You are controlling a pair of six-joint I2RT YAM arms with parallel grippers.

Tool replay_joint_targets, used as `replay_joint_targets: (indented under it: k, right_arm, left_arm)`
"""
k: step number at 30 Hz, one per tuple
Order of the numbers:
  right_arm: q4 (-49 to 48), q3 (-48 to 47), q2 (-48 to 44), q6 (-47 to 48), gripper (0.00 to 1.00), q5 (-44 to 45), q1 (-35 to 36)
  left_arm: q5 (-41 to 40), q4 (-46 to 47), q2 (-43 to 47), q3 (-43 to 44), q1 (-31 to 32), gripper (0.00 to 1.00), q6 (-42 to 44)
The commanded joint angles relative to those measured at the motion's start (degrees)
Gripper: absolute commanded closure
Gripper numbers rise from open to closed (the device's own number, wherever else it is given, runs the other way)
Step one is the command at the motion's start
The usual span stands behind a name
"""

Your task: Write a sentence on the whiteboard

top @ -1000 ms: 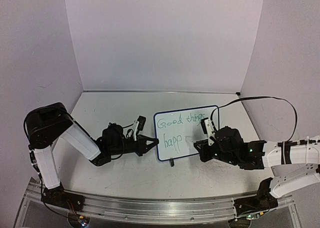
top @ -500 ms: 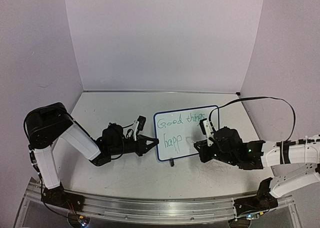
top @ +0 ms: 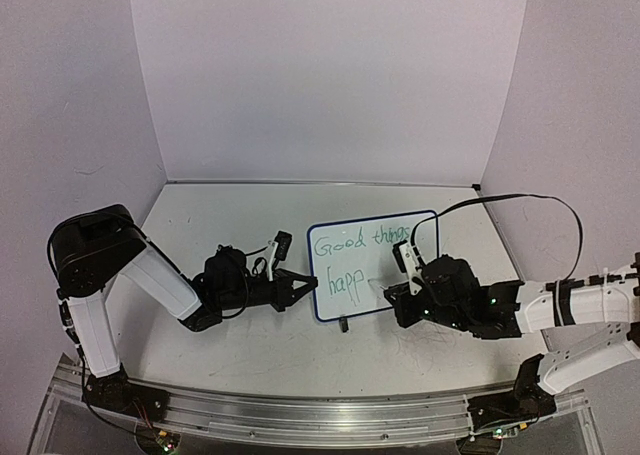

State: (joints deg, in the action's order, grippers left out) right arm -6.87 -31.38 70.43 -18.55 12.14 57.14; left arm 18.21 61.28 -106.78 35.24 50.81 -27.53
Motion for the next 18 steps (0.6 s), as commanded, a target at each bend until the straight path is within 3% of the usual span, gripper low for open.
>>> replay_joint_targets:
  k: [1,18]
  right_arm:
    - [-3.8,-2.5,-0.4,-0.5,1.0,0.5,0.0]
    - [-3.5,-3.0,3.5,-3.3,1.0,3.5,-0.1]
  left_arm:
    - [-0.6,-0.4,2.3,0.9,-0.1,1.0,0.6]
    - [-0.6,-0.4,2.8,0.4,-0.1,1.0,1.0]
